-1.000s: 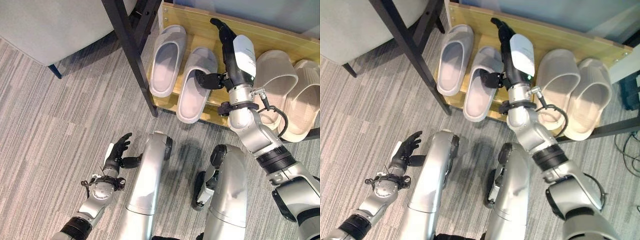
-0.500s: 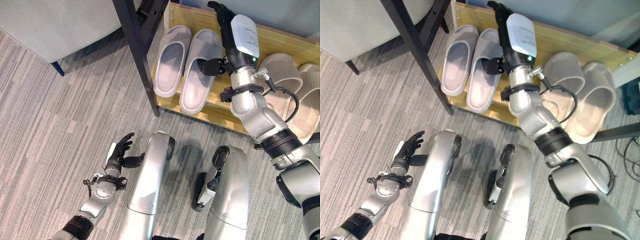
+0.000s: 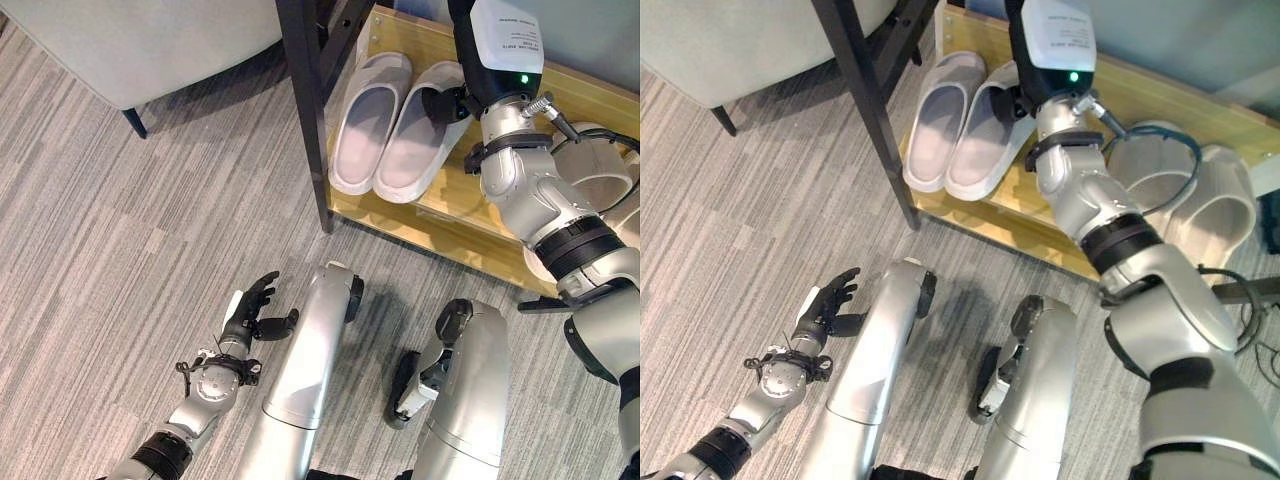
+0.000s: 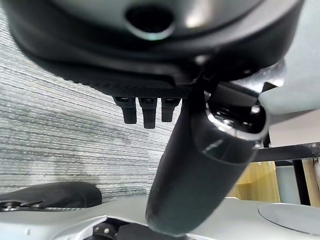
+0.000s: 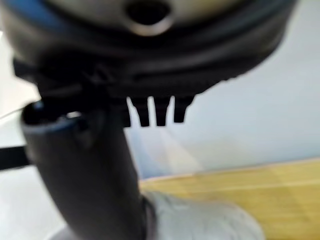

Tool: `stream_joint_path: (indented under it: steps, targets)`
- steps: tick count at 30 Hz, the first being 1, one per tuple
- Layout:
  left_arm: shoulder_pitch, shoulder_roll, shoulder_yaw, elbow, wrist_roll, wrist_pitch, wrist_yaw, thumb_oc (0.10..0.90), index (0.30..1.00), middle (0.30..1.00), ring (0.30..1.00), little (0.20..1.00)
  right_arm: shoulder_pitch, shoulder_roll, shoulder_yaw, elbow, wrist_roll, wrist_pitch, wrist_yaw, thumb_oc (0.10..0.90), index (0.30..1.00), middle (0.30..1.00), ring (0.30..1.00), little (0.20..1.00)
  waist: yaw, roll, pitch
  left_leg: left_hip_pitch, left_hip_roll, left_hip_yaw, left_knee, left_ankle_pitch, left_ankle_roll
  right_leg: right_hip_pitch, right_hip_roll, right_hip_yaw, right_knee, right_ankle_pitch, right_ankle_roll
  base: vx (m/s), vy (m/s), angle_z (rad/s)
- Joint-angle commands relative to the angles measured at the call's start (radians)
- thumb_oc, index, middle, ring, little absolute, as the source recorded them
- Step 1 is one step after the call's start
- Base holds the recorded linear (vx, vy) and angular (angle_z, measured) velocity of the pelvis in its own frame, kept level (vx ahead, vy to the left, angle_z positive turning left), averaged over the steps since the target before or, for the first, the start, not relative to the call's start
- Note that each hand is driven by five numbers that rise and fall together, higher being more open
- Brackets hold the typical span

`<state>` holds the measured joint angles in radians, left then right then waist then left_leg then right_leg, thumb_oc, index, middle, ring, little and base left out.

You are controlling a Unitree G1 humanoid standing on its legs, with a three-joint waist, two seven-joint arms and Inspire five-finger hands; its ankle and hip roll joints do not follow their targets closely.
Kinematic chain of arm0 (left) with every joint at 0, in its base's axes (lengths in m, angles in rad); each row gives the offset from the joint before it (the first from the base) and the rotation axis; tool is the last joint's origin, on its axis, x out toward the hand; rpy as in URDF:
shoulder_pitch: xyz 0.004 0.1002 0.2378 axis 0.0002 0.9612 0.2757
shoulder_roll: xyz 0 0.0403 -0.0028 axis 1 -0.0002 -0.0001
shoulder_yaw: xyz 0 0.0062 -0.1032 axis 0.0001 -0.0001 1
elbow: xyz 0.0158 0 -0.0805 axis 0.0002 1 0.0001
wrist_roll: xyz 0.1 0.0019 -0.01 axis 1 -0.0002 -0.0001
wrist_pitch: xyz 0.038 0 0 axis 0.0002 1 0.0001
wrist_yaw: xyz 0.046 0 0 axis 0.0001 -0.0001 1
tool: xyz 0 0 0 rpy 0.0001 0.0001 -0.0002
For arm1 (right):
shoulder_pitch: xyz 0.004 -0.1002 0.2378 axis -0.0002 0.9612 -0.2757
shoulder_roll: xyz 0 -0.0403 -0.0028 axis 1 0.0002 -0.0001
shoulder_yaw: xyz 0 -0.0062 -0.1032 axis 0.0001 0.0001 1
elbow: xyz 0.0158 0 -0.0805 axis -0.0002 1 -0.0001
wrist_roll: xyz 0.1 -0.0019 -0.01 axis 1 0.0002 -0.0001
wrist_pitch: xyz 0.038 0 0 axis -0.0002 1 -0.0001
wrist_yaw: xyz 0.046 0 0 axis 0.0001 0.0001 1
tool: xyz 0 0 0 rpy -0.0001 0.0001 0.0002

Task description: Arrange the slippers neatly on the shoe rack.

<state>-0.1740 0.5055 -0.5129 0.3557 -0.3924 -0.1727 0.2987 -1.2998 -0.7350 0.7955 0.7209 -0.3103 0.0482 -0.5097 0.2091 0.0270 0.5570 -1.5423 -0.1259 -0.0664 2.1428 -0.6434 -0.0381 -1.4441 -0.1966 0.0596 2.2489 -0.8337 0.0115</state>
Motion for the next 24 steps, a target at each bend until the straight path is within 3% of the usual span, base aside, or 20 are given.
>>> stream_joint_path:
  steps: [1, 12, 24]
  targets:
    - [-0.028, -0.035, -0.053, -0.056, 0.002, -0.089, 0.006, 0.800, 0.900, 0.900, 0.900, 0.900, -0.200, -0.038, 0.005, -0.012, 0.016, -0.021, -0.065, 0.800, 0.900, 0.900, 0.900, 0.900, 0.047, -0.001, -0.037, -0.028, 0.015, -0.039, -0.024, -0.063, -0.107, 0.073, -0.020, -0.030, 0.099, 0.182, -0.063, 0.00, 0.000, 0.00]
    - [-0.018, -0.027, -0.024, -0.071, 0.001, -0.080, 0.016, 0.800, 0.900, 0.900, 0.900, 0.900, -0.138, -0.016, 0.021, -0.038, 0.037, -0.033, -0.023, 0.800, 0.900, 0.900, 0.900, 0.900, 0.024, -0.008, -0.037, -0.028, 0.021, -0.032, -0.040, -0.056, -0.116, 0.065, -0.022, -0.027, 0.101, 0.179, -0.069, 0.00, 0.001, 0.00]
    - [0.026, -0.032, 0.029, -0.084, 0.014, -0.069, 0.015, 0.800, 0.900, 0.900, 0.900, 0.900, 0.027, -0.025, -0.079, -0.231, -0.025, -0.039, 0.003, 0.800, 0.900, 0.900, 0.900, 0.900, 0.006, -0.014, -0.037, -0.028, 0.021, -0.024, -0.054, -0.043, -0.121, 0.058, -0.020, -0.029, 0.100, 0.180, -0.069, 0.00, 0.000, 0.00]
